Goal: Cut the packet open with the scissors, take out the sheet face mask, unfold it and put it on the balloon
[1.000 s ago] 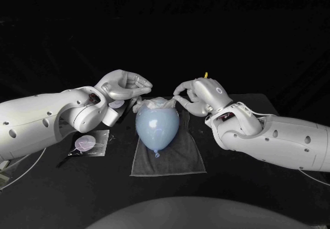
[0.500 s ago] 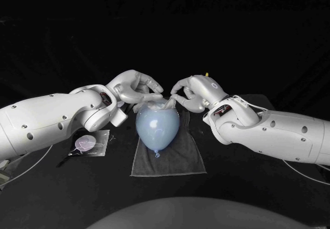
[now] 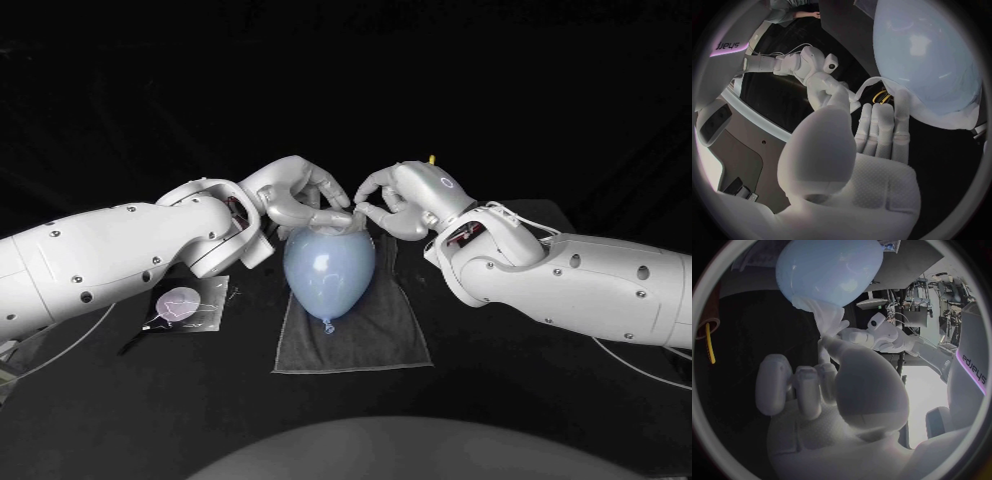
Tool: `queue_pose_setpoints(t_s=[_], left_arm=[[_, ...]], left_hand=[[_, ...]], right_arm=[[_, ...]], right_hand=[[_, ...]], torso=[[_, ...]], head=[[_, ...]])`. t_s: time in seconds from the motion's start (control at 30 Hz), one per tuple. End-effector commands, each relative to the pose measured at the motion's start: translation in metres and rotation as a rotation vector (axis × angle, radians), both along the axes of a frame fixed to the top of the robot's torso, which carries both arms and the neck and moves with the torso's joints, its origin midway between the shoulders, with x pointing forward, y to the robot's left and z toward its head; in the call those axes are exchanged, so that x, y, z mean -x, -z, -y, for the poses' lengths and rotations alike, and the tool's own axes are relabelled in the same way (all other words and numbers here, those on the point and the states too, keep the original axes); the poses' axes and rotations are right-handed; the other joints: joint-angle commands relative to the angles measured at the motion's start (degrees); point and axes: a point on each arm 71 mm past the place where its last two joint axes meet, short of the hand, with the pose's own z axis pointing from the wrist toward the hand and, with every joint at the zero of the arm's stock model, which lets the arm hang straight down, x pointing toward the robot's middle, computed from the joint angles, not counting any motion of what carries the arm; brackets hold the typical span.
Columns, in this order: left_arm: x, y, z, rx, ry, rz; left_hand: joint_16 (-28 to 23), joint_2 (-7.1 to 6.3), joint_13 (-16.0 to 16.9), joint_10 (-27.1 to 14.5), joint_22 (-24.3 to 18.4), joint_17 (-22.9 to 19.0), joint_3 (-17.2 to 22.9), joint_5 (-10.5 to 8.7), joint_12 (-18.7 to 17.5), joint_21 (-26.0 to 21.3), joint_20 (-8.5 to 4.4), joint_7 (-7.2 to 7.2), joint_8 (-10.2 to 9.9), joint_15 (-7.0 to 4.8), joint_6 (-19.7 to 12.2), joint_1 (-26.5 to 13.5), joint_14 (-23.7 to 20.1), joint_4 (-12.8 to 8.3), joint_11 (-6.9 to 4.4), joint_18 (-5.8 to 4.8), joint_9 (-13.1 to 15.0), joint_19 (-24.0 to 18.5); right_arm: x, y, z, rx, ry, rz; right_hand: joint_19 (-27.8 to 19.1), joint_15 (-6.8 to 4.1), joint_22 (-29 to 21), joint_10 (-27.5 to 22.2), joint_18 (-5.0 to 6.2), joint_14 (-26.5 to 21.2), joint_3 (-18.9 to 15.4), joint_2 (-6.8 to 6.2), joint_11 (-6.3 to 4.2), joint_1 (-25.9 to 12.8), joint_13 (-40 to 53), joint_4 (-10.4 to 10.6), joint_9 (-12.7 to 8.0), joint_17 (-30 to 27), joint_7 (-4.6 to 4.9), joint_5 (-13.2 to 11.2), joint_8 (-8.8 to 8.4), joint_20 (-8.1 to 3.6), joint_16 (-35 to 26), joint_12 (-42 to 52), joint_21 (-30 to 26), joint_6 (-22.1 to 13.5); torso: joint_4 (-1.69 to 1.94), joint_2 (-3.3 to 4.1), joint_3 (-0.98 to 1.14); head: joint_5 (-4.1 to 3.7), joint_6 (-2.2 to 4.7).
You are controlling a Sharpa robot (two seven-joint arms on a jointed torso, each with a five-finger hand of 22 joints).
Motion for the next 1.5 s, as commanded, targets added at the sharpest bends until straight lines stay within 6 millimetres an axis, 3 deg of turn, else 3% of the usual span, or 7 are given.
queue_pose_setpoints(t_s=[0.03,0.57,0.77,0.8,1.0,1.4,1.5], left_arm=[[-0.002,0.002,0.001,-0.06,-0.032,0.009],[-0.002,0.0,0.011,-0.029,-0.043,0.005],[-0.001,-0.002,0.01,0.003,-0.044,0.02],[-0.001,-0.003,0.009,0.013,-0.049,0.022],[-0.002,-0.009,-0.003,0.104,-0.086,0.015],[-0.002,-0.015,-0.031,0.264,-0.146,-0.061],[-0.002,-0.015,-0.033,0.274,-0.148,-0.07]], left_hand=[[0.5,0.77,0.2,0.6,0.2,0.1,-1.3,-0.17,0.7,0.5,-0.15,-0.19,0.0,-0.22,0.8,-0.2,0.6,0.0,-0.1,0.63,0.1,0.6],[2.8,3.61,3.2,3.4,1.0,6.2,-5.3,-0.17,6.4,2.1,-1.7,-2.6,2.2,-2.03,4.6,-0.4,6.2,0.0,-2.2,0.62,1.1,2.0],[2.9,5.38,4.0,2.8,1.2,6.2,-5.2,-0.12,7.7,2.3,-1.99,-3.1,1.9,-2.34,5.2,2.5,6.0,-0.4,-2.52,0.58,1.0,1.8],[2.9,5.57,4.1,2.6,1.2,6.2,-5.2,-0.12,7.8,2.3,-2.0,-3.07,1.8,-2.34,5.1,2.9,6.0,-0.4,-2.52,0.58,1.0,1.8],[2.3,7.47,4.4,1.4,1.4,4.0,-3.4,-0.08,8.0,2.4,-1.96,-2.64,0.6,-2.15,4.4,7.2,4.2,-0.9,-2.22,0.53,0.4,1.3],[2.1,8.17,4.2,0.8,1.6,3.7,-2.4,-0.07,7.8,2.6,-1.86,-2.37,0.1,-1.98,4.6,9.3,3.9,-0.7,-1.98,0.54,0.1,1.2],[2.0,8.29,4.2,0.7,1.6,3.6,-2.2,-0.07,7.7,2.6,-1.84,-2.38,0.0,-1.96,4.7,9.6,3.8,-0.7,-1.96,0.54,0.1,1.1]], right_arm=[[0.001,-0.004,0.0,-0.014,-0.004,0.027],[0.0,-0.007,-0.001,-0.007,-0.005,0.036],[-0.002,-0.007,0.005,-0.003,-0.022,0.008],[-0.002,-0.007,0.007,-0.006,-0.027,0.007],[0.008,-0.004,0.018,-0.023,-0.069,0.018],[0.037,0.037,0.018,0.066,-0.129,0.004],[0.04,0.046,0.015,0.096,-0.13,-0.004]], right_hand=[[-0.1,-0.25,7.7,3.0,-0.63,5.3,0.0,0.55,-0.16,-0.2,9.1,-0.3,8.9,13.5,-0.1,0.1,5.42,-0.16,0.4,-0.1,-0.1,0.1],[-0.1,-0.25,7.8,3.0,-0.67,5.3,0.0,0.53,-0.16,-0.2,9.1,-0.4,9.1,13.5,-0.1,0.1,5.5,-0.16,0.4,-0.1,0.0,0.0],[-0.9,-0.05,7.1,2.3,-0.26,4.7,0.9,0.46,0.14,-0.3,7.9,-0.6,9.7,12.2,0.31,0.1,4.99,-0.1,-0.5,-1.7,-1.9,-1.5],[-1.1,0.04,6.9,2.2,-0.18,4.6,1.0,0.15,0.27,-0.2,7.8,-0.8,9.6,12.0,0.5,0.1,4.63,-0.05,-0.7,-1.9,-2.3,-2.1],[-3.4,2.05,4.9,0.0,0.58,3.0,-2.3,-6.48,2.79,-2.1,5.2,-1.5,7.8,9.1,3.48,0.2,-0.5,1.35,-2.7,-5.6,-7.4,-7.4],[-5.9,3.21,3.0,-2.6,1.67,1.0,-3.6,-8.57,3.97,-0.6,2.9,-2.9,5.3,6.4,4.72,0.2,-4.84,2.93,-4.7,-9.0,-12.5,-7.1],[-7.1,3.46,2.1,-3.9,2.13,-0.1,-4.5,-9.51,4.23,-1.0,1.6,-2.7,4.0,5.0,4.91,0.1,-7.08,3.33,-5.7,-10.7,-15.0,-8.7]], torso=[[-0.03,-0.05,0.02],[0.05,0.0,-0.04],[-0.01,-0.04,-0.12],[-0.01,-0.05,-0.13],[-0.01,-0.05,-0.03],[0.04,0.02,0.1],[0.05,0.06,0.08]], head=[[-0.13,0.06],[-0.45,-0.05],[-0.72,-0.14],[-0.72,-0.15],[-0.67,-0.18],[-0.77,-0.19],[-0.65,-0.17]])
